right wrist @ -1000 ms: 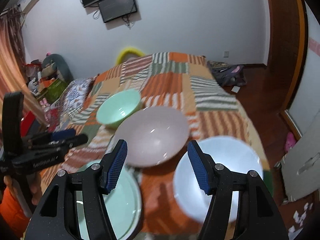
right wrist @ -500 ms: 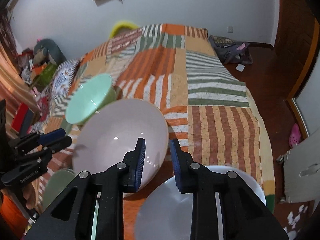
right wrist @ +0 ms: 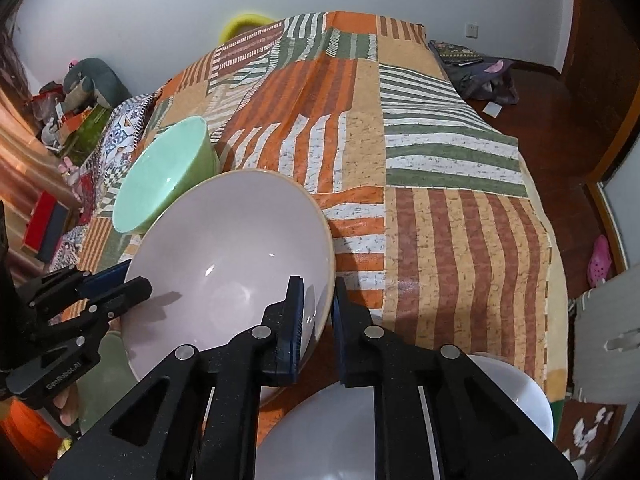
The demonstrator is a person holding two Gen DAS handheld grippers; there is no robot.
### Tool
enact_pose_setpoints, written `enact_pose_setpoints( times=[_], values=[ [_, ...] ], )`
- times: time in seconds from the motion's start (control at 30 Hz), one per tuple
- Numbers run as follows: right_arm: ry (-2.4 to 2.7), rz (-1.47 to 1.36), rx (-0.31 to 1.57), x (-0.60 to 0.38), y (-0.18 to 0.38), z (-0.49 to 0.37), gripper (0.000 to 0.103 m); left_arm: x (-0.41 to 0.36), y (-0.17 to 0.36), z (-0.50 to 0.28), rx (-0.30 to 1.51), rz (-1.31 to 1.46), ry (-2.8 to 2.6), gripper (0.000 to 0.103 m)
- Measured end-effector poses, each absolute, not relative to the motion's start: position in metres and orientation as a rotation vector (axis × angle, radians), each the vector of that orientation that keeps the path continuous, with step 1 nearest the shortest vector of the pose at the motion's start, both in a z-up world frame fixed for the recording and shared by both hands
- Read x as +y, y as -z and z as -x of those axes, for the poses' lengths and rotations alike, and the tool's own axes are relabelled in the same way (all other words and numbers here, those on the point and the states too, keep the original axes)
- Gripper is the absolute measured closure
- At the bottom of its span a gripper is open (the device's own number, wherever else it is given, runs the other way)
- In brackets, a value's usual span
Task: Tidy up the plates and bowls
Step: 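Grasp the mauve-pink bowl rim with the left gripper while the right gripper grasps it too, then lift the mauve-pink bowl with both grippers and carry it over the plate stack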
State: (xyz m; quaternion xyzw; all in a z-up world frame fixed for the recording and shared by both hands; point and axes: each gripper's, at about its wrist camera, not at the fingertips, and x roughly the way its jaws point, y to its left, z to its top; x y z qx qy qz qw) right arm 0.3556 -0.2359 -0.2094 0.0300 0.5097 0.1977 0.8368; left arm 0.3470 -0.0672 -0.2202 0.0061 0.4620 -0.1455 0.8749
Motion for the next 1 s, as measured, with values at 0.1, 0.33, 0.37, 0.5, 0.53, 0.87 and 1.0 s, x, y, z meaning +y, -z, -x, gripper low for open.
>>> enact_pose_setpoints(
  times=[0.1,0.33,0.37,0.5,0.53,0.87,1.0],
  values=[
    [-0.421,-0.086,1.068,-0.236,0.205,-0.354,0.090,-0.066,0.220,-0.346,0.975,-0.005,0.295,0.081],
    [-0.422,-0.078,1.032,-0.231,0.194,-0.345,0.090,-0.067,0.214,-0.333,0.963,-0.017,0.268,0.081],
    [-0.424,-0.079,1.028,-0.231,0.192,-0.343,0.090,-0.066,0.212,-0.331,0.961,-0.010,0.272,0.081],
    [-0.427,-0.088,1.010,-0.233,0.184,-0.336,0.090,-0.062,0.199,-0.321,0.938,0.019,0.282,0.081],
    [-0.426,-0.091,1.004,-0.233,0.181,-0.334,0.090,-0.062,0.195,-0.318,0.928,0.022,0.284,0.081],
    [-0.474,-0.079,0.913,-0.213,0.143,-0.305,0.090,-0.043,0.146,-0.279,0.828,0.051,0.253,0.081],
    [-0.503,-0.083,0.880,-0.200,0.131,-0.293,0.090,-0.027,0.127,-0.255,0.783,0.056,0.223,0.081]
  ],
)
